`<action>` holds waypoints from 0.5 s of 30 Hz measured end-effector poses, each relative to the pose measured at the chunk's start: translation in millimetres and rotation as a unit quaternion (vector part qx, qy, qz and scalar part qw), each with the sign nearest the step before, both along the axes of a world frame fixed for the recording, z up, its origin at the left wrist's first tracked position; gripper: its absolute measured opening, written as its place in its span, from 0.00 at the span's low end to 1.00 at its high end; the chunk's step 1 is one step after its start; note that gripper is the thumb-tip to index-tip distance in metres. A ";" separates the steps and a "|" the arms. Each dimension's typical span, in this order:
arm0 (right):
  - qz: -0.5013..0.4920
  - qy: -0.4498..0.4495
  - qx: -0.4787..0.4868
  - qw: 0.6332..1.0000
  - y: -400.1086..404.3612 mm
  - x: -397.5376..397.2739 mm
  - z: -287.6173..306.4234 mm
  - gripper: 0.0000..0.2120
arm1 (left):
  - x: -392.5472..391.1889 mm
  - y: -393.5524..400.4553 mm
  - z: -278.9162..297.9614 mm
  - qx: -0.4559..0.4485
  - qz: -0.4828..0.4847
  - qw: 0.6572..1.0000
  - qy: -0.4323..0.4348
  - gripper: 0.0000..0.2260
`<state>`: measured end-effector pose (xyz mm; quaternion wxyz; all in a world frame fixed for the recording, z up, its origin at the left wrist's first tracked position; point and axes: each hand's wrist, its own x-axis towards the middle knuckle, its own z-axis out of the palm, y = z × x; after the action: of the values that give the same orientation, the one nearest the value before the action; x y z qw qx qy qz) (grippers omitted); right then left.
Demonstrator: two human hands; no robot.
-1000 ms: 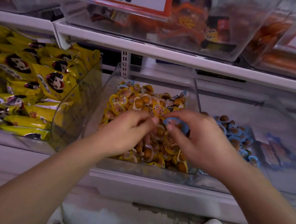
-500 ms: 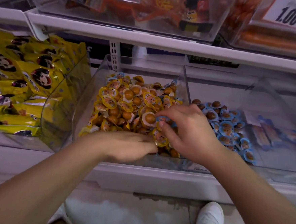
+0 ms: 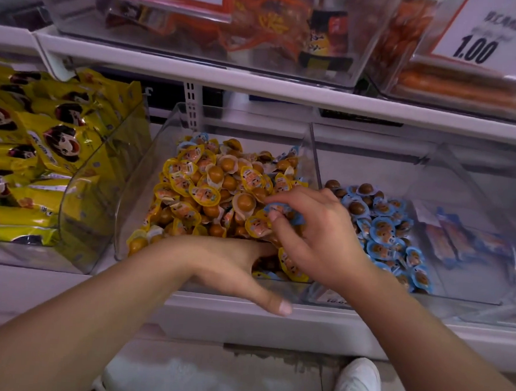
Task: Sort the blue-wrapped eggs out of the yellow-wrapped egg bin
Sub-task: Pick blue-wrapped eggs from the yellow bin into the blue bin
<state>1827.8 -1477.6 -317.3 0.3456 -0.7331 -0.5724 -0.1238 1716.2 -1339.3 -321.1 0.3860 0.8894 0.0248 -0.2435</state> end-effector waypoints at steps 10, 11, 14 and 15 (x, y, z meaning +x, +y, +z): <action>0.026 0.039 0.036 0.998 -1.8 2.7 10.8 0.08 | 6.5 10.4 -9.8 -0.085 0.047 0.995 0.022 0.38; 0.021 0.040 0.044 0.998 -4.6 5.2 12.2 0.08 | 7.3 9.9 -10.4 -0.087 0.053 0.994 0.025 0.36; 0.009 0.071 0.080 0.994 -11.3 10.2 12.4 0.08 | 11.2 6.5 -12.4 -0.082 0.059 0.995 0.017 0.33; 0.005 0.071 0.083 0.994 -11.8 9.8 11.0 0.08 | 12.8 5.2 -12.7 -0.070 0.060 0.996 0.008 0.34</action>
<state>1837.5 -1489.4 -306.3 0.4452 -0.7059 -0.5385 -0.1167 1729.1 -1334.2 -333.8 0.4610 0.8551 0.0639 -0.2286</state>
